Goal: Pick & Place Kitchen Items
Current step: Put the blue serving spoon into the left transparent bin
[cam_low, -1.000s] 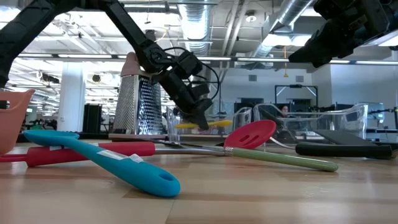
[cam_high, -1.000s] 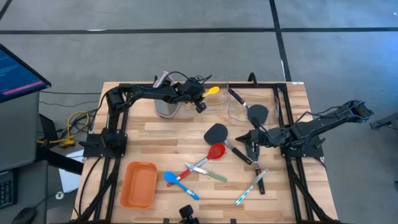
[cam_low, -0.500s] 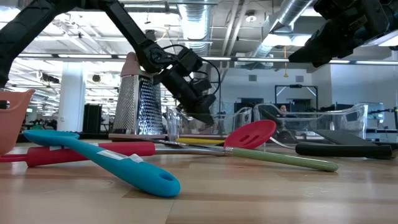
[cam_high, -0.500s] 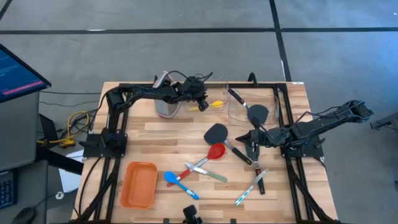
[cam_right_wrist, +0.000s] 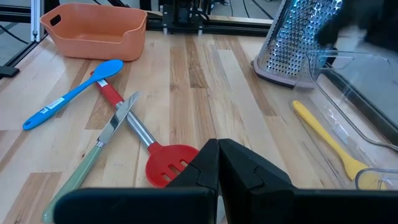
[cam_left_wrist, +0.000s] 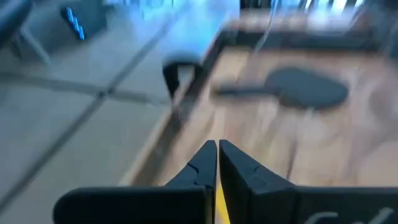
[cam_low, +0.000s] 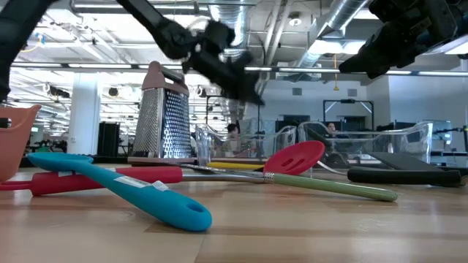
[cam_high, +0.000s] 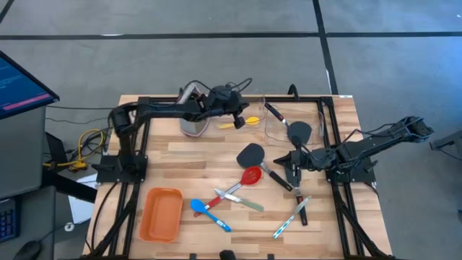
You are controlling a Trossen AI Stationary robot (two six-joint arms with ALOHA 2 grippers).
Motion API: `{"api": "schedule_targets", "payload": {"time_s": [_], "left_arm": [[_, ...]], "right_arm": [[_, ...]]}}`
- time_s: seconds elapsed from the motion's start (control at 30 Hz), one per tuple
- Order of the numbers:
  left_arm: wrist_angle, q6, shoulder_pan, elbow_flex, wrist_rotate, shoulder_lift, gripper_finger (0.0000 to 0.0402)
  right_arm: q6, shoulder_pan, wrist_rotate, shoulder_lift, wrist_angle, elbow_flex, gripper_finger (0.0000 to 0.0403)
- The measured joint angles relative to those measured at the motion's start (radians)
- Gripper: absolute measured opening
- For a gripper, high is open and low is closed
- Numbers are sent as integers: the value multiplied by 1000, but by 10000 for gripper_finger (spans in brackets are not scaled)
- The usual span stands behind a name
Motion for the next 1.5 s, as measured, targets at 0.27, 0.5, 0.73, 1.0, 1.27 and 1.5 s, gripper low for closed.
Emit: {"api": "schedule_targets", "payload": {"time_s": [0.27, 0.5, 0.73, 1.0, 1.27, 1.5], "left_arm": [[-39, 106, -96, 1, -4, -228, 1], [-217, 159, -190, 1, -2, -398, 1], [-410, 157, -295, 0, -3, -494, 1], [-566, 156, -469, 0, -3, -497, 1], [-626, 157, -613, -88, -3, -505, 2], [-584, 69, -701, -212, -3, -508, 2]], "right_arm": [[7, 1, 0, 0, -1, 0, 1], [10, 0, 0, 0, -2, 0, 1], [10, 0, 0, 0, -1, 0, 1], [10, 0, 0, 0, -1, 0, 1], [10, 0, 0, 0, -1, 0, 1], [10, 0, 0, 0, 4, 0, 1]]}}
